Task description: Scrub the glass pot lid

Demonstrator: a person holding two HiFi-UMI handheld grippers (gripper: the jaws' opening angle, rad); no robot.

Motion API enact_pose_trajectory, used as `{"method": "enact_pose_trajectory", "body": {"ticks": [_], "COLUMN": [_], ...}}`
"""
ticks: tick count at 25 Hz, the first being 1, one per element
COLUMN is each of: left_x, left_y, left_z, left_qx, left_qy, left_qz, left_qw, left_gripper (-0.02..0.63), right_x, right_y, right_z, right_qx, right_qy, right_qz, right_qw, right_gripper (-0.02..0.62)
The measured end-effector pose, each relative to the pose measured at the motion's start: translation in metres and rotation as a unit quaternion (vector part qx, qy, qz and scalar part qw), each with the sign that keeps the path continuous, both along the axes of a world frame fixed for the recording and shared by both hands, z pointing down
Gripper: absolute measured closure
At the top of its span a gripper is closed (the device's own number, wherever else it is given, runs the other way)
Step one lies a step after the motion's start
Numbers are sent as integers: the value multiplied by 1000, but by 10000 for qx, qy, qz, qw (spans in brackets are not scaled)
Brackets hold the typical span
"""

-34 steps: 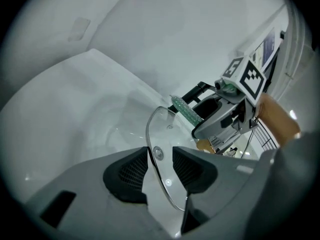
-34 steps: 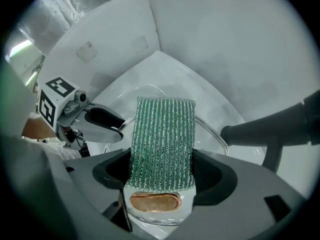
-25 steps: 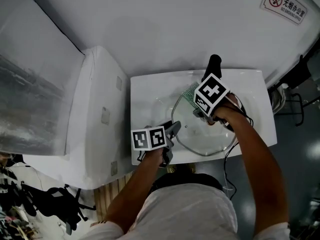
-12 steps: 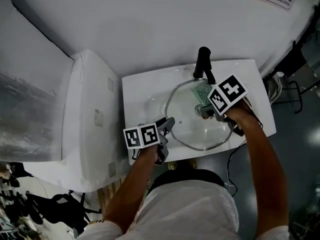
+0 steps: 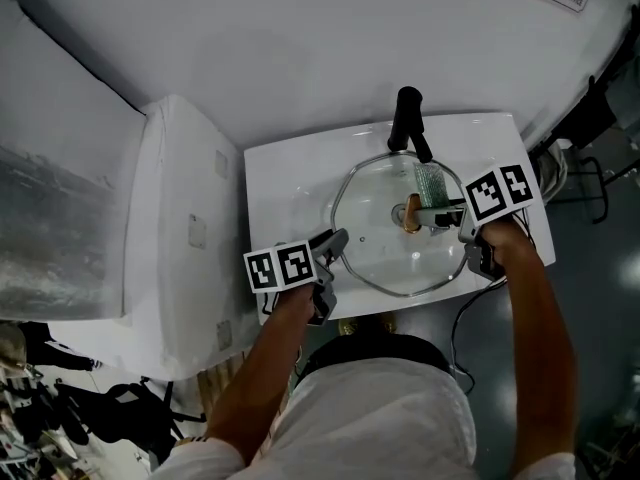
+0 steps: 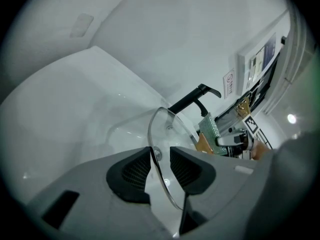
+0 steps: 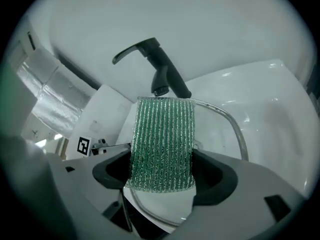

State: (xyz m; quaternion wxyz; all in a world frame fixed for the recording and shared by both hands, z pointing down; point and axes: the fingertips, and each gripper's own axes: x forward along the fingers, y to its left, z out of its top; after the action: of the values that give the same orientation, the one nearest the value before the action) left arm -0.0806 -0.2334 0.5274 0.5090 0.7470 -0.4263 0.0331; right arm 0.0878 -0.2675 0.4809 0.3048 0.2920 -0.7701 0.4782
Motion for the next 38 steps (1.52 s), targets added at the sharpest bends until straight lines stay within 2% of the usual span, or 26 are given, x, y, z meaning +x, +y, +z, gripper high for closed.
{"method": "enact_pose_trajectory", "body": {"ticks": [2,4,6,9,12,14,18,20,22,27,29,38], "left_x": [0,-1,-1,-2,-3,-3,-3,-3,-3,-4,-4,-3], "left_y": [0,0,-1,-1,0,-1,-1,0,0,-1,-1,0], "left_z": [0,0,0,0,-1,-2,-1,-1,-1,0,0,1], "left_qx": [6,14,28,38,58,69,46,41,40,37,32,-8], "left_qy": [-2,5,13,24,30,29,8,-6,-17,-58,-69,-94], "left_qz": [-7,-15,-25,-39,-63,-87,-107,-119,-128,-131,-120,-92], "left_qw": [10000,10000,10000,10000,10000,9999,9999,9999,9999,9999,9999,9999], "left_gripper": [475,477,481,485,491,494,495,495,495,495,495,495], "right_x": [-3,-8,-20,-47,-72,-82,-89,-88,-87,-86,-87,-75], "right_y": [6,13,23,35,39,40,40,41,41,38,38,43], "right_z": [-9,-19,-28,-39,-41,-33,-9,2,9,13,13,-4], "right_qx": [418,961,1418,1842,2219,2291,2058,1883,1797,1869,1960,2023], "right_qy": [403,1069,1626,2073,2587,3004,3809,4062,4181,4292,4226,3193], "right_qz": [-294,-794,-1315,-1928,-2556,-2942,-3606,-3839,-3936,-3852,-3765,-3046], "right_qw": [9979,9864,9675,9412,9047,8779,8262,8076,7987,7953,8008,8743], "right_gripper": [247,247,247,247,247,247,247,247,247,247,247,247]}}
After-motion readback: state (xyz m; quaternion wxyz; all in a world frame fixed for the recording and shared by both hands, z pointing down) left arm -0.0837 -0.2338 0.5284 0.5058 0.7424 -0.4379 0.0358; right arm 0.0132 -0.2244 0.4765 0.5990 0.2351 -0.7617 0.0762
